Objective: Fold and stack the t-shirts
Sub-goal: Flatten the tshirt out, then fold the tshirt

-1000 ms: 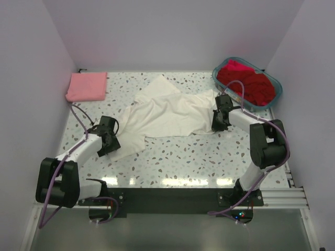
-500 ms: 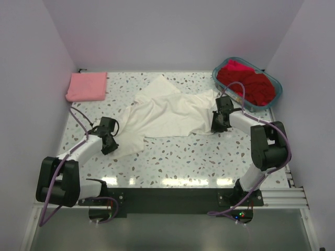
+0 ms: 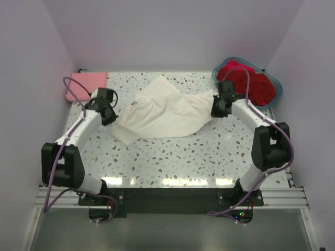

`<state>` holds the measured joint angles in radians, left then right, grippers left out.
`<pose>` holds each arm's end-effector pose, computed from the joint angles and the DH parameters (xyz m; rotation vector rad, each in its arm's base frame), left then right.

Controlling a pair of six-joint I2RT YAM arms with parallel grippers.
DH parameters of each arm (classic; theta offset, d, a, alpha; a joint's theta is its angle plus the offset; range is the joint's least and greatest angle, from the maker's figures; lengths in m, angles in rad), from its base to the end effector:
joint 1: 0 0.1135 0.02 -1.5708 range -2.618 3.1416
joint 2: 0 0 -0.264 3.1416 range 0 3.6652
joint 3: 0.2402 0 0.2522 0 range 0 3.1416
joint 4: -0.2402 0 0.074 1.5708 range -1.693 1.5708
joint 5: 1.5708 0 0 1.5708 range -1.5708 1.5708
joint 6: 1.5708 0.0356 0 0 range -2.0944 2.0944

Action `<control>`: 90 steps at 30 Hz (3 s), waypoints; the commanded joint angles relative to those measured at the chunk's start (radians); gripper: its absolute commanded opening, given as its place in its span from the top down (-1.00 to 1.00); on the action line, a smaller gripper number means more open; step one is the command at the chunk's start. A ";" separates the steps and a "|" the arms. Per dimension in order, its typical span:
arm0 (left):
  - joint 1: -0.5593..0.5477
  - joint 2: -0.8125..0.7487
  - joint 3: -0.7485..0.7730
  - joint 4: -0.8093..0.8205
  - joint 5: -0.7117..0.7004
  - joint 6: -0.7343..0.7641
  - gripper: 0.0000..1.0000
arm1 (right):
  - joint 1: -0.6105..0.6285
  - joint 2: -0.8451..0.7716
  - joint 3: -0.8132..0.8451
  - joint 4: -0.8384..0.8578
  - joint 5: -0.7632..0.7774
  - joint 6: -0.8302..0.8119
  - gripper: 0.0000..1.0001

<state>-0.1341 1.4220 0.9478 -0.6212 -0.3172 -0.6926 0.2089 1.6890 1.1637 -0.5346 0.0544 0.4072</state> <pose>0.2746 -0.0258 0.2202 -0.8073 2.4527 0.1268 0.3396 0.0700 0.2092 0.2795 2.6204 0.1403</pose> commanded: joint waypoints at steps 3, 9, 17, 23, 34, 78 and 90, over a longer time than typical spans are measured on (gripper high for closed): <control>0.060 0.132 0.575 0.037 -0.066 0.094 1.00 | -0.028 0.023 0.474 -0.109 0.071 -0.030 1.00; 0.119 0.287 1.285 -0.081 -0.103 0.143 1.00 | -0.069 0.038 0.963 -0.154 0.044 -0.099 1.00; 0.134 0.010 1.292 0.121 -0.168 0.271 1.00 | -0.072 -0.253 0.908 -0.012 0.054 -0.257 1.00; 0.134 -0.109 1.332 0.066 -0.181 0.361 1.00 | -0.072 -0.540 0.730 0.042 0.105 -0.359 1.00; 0.091 -0.133 1.426 0.060 -0.180 0.562 1.00 | -0.072 -0.664 0.748 -0.019 0.114 -0.478 1.00; 0.117 0.715 0.793 0.434 0.196 0.521 1.00 | -0.140 0.377 0.493 0.314 0.042 -0.489 1.00; 0.117 0.663 0.740 0.382 0.247 0.490 1.00 | -0.144 0.407 0.559 0.240 -0.019 -0.466 1.00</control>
<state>-0.0273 2.1372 1.7050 -0.2218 -0.0849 -0.1768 0.0711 2.1082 1.6684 -0.2710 0.0605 -0.0631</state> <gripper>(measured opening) 0.020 0.021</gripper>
